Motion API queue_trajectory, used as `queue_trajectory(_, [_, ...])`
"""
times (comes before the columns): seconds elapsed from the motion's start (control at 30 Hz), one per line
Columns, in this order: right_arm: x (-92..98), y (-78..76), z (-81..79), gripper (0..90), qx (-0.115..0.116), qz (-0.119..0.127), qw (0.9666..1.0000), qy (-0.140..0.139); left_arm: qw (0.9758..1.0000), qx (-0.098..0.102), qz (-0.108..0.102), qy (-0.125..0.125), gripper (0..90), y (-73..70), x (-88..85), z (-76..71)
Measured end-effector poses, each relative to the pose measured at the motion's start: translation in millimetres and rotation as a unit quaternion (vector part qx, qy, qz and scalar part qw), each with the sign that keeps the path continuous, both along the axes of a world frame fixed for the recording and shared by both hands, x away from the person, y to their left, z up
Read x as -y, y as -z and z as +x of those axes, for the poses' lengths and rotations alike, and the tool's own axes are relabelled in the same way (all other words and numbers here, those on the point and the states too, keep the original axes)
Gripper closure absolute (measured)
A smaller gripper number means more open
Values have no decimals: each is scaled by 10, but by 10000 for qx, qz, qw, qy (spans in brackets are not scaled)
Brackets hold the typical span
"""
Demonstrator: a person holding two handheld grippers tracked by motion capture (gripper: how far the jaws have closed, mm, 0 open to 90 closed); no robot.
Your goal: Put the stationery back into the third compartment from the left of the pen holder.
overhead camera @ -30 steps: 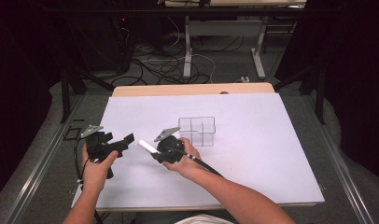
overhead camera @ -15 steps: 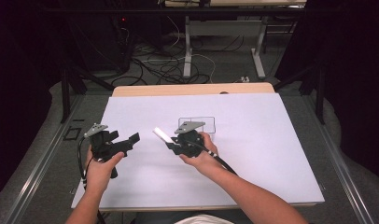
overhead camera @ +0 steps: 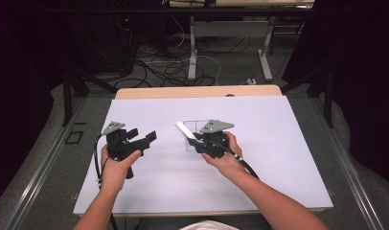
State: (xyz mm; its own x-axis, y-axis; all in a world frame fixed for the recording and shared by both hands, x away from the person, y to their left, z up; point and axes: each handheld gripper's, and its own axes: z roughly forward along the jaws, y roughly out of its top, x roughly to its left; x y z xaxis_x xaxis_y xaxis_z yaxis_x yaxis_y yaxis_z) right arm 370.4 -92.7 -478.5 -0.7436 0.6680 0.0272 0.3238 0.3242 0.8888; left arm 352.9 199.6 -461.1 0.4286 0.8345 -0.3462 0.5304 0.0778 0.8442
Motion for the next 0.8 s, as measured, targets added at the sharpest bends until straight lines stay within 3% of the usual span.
queue_trajectory(0.23, [173, 15, -33, 712, 102, 82, 9997, 183, 9993, -1, -158, 353, 215, -120, 282, 45])
queue_trajectory(0.3, [211, 26, -35, 712, 139, 121, 9996, 229, 9988, 22, -181, 462, 264, -141, 350, 71])
queue_trajectory(0.6, [268, 41, -60, 712, 285, 177, 9988, 362, 9971, -192, -189, 709, 284, -210, 554, 171])
queue_trajectory(0.7, [276, 32, -61, 712, 316, 182, 9986, 383, 9960, -298, -372, 760, 322, -221, 611, 192])
queue_trajectory(0.8, [285, 17, -69, 712, 336, 235, 9982, 427, 9931, -441, -586, 912, 369, -218, 661, 240])
